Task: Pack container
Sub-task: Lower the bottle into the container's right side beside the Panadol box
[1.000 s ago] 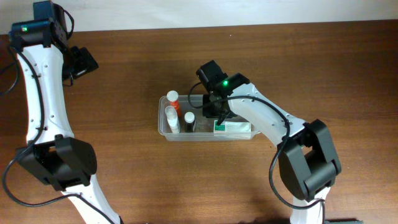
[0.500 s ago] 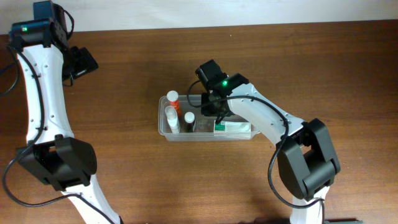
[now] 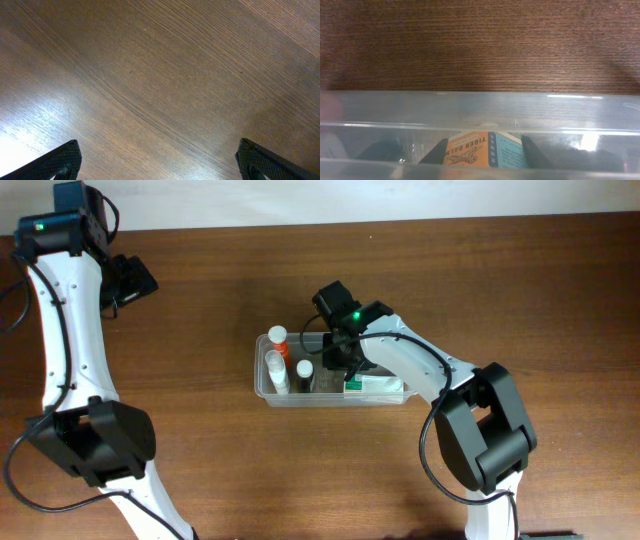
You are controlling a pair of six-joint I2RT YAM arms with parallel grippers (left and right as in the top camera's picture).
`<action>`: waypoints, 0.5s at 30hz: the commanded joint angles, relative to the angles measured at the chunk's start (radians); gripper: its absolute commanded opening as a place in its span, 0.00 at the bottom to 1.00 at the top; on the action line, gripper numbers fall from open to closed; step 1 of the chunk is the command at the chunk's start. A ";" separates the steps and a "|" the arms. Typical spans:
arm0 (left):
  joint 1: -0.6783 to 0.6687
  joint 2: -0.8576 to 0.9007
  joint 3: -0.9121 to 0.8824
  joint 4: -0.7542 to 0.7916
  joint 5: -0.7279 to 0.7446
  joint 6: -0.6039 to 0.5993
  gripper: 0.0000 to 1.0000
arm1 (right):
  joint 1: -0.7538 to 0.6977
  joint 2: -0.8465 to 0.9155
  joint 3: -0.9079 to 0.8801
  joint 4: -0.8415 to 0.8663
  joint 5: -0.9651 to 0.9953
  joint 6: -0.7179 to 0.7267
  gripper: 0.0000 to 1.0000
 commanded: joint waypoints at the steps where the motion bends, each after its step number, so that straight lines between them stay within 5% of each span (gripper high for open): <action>1: 0.002 0.002 0.013 -0.001 -0.011 0.005 0.99 | 0.010 0.005 -0.005 0.004 0.008 0.009 0.37; 7: 0.002 0.002 0.013 -0.001 -0.011 0.005 0.99 | 0.010 0.005 -0.005 -0.004 0.008 0.008 0.63; 15: 0.002 0.002 0.013 -0.001 -0.011 0.005 0.99 | 0.010 0.004 -0.005 -0.010 0.008 0.004 0.64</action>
